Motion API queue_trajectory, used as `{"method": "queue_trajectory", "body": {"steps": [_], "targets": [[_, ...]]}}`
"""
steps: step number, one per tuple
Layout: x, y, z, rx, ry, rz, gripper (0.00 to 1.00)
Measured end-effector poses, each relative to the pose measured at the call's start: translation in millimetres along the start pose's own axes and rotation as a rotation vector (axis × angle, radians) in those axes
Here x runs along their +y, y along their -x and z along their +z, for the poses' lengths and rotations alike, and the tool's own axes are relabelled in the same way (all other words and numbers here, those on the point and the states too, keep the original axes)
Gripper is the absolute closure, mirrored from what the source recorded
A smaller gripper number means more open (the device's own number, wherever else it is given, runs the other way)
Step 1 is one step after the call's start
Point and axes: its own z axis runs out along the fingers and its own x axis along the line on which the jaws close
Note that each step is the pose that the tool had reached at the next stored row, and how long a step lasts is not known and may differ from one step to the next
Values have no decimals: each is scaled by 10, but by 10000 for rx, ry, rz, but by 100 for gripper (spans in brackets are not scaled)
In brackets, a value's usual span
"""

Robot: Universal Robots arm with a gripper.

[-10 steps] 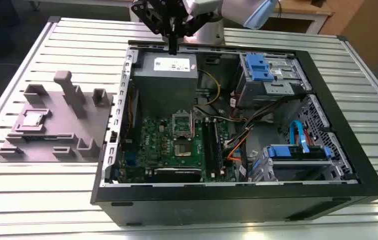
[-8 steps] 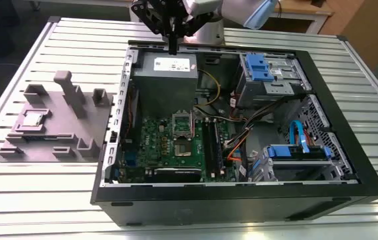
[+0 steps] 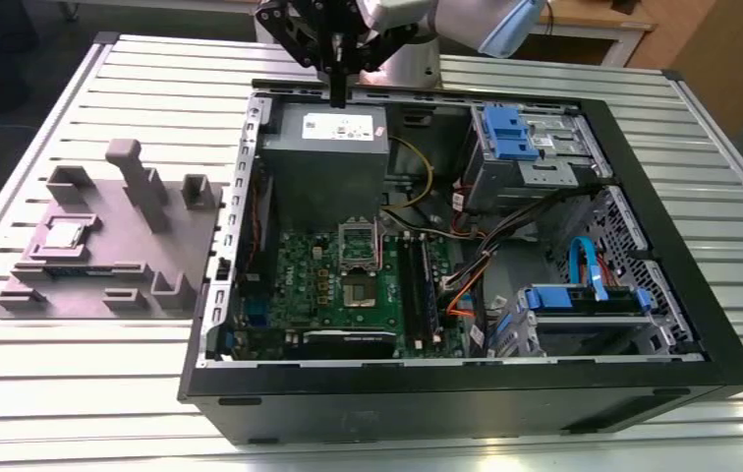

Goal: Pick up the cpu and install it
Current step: 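Reach for the cpu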

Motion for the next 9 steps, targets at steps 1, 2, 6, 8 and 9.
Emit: {"method": "queue_trajectory", "body": {"steps": [1,2,6,8,9], "targets": [[-1,-12,0,0,4,0,90],[-6,-75,1,0,5,0,90],[-7,-85,1,0,5,2,90],[-8,-103,0,0,4,0,90],[-9,-111,0,0,5,1,90]]}}
